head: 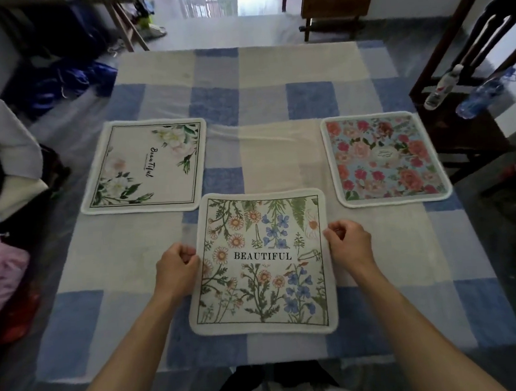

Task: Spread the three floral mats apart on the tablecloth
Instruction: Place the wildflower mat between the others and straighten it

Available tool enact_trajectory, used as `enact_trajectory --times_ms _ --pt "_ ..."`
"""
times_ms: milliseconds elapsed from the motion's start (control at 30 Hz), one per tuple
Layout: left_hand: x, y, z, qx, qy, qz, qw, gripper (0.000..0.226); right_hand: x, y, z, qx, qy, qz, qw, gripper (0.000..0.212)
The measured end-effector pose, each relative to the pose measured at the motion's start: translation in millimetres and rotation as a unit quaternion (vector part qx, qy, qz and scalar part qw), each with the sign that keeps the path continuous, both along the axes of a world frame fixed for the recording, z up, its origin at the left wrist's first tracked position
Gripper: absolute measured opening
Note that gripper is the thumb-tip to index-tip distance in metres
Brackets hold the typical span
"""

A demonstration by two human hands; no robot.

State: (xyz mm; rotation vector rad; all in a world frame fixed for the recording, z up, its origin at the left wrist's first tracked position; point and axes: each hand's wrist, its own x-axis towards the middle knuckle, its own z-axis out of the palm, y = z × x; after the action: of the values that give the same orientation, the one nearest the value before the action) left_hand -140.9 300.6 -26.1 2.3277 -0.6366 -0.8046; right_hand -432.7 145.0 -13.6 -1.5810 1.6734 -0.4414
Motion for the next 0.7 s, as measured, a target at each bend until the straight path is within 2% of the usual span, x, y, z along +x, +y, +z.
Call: enact_trajectory --times_ms 467,600,700 --pt "-18.2 7.0 -12.9 0.008 0.041 -0.026 0.999 0.010 -27.1 5.9 -12.2 0.001 0.017 -0.024 1.000 0.009" --pt "-26.5 11.1 -16.8 0.004 0.022 -0.034 0.999 0.010 -30.0 10.4 -17.7 -0.011 0.019 -0.036 0.999 0.006" --pt "-26.4 13.3 -17.6 0.011 -0.017 -0.061 0.998 0.006 -31.2 14.0 -20.2 -0.011 0.026 -0.029 0.999 0.013"
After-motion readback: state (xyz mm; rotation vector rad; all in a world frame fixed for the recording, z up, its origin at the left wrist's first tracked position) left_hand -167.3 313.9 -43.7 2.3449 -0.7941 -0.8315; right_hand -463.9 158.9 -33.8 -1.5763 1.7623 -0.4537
